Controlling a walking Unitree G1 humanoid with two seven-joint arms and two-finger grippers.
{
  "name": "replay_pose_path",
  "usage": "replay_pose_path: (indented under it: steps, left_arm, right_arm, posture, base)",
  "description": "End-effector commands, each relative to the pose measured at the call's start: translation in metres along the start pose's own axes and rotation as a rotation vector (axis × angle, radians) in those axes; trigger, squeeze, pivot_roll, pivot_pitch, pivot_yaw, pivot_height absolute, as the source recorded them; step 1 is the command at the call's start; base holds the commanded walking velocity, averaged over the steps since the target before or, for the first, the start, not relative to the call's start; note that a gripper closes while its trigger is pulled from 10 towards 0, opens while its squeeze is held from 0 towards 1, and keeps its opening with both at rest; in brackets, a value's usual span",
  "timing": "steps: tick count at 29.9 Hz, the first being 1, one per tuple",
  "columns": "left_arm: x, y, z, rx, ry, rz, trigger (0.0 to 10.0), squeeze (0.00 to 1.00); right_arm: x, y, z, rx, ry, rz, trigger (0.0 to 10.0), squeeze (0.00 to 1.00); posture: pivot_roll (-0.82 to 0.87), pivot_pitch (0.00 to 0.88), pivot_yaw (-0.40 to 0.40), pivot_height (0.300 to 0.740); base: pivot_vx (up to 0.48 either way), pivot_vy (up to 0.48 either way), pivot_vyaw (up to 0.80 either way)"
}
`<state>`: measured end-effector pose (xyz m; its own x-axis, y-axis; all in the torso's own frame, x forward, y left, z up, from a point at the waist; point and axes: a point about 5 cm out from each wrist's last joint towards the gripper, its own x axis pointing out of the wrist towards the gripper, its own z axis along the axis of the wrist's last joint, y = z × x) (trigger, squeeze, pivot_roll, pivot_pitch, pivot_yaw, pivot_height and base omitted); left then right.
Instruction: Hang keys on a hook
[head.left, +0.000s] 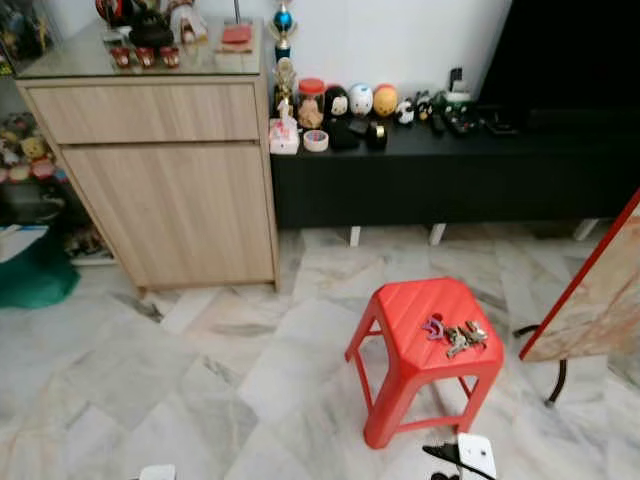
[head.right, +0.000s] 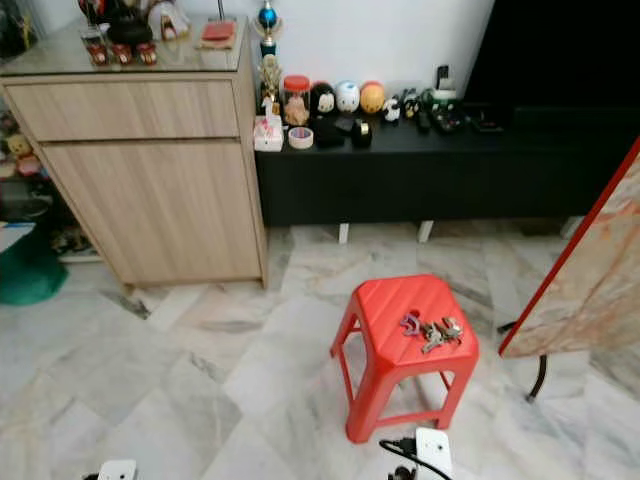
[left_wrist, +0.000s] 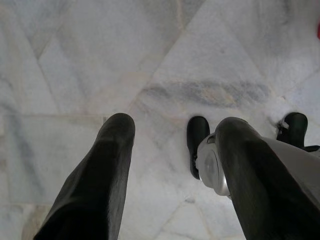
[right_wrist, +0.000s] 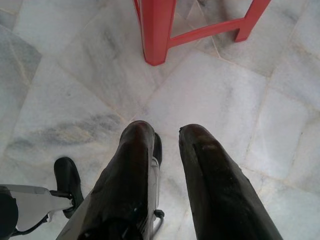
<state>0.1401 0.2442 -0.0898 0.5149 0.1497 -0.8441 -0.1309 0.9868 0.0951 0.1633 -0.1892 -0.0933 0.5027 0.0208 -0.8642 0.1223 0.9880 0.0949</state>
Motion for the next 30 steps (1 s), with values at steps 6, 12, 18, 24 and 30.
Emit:
replay_pose_path:
  steps: [6, 12, 18, 24, 30]
  left_arm:
    - [0.0014, -0.0083, 0.0012, 0.011, 0.006, -0.014, 10.0, 0.00]
    - [0.0019, -0.0136, 0.0013, 0.012, 0.006, -0.021, 10.0, 0.00]
    - [0.0017, -0.0141, 0.0000, 0.012, 0.007, -0.021, 10.0, 0.00]
    - [0.0010, -0.0124, -0.0022, 0.015, 0.011, -0.019, 10.0, 0.00]
    - [0.0004, -0.0108, -0.0046, 0.002, 0.017, -0.028, 10.0, 0.00]
  right_arm:
    - [-0.0002, -0.0026, 0.0028, 0.019, -0.014, -0.011, 10.0, 1.00]
    - [-0.0002, -0.0028, 0.0025, 0.016, -0.014, -0.014, 10.0, 1.00]
    - [-0.0002, -0.0028, 0.0027, 0.014, -0.014, -0.013, 10.0, 1.00]
    - [-0.0001, -0.0021, 0.0033, 0.013, -0.017, -0.009, 10.0, 1.00]
    - [-0.0002, -0.0029, 0.0027, 0.002, -0.015, -0.014, 10.0, 0.00]
  posture:
    - [0.04, 0.000, -0.023, 0.740]
    - [0.04, 0.000, -0.021, 0.740]
    - [0.04, 0.000, -0.021, 0.740]
    - [0.03, 0.000, -0.017, 0.740]
    - [0.02, 0.000, -0.017, 0.740]
  base:
    - [0.000, -0.266, 0.00]
    - [0.000, -0.264, 0.00]
    - [0.000, -0.264, 0.00]
    - [0.000, -0.264, 0.00]
    - [0.000, -0.044, 0.00]
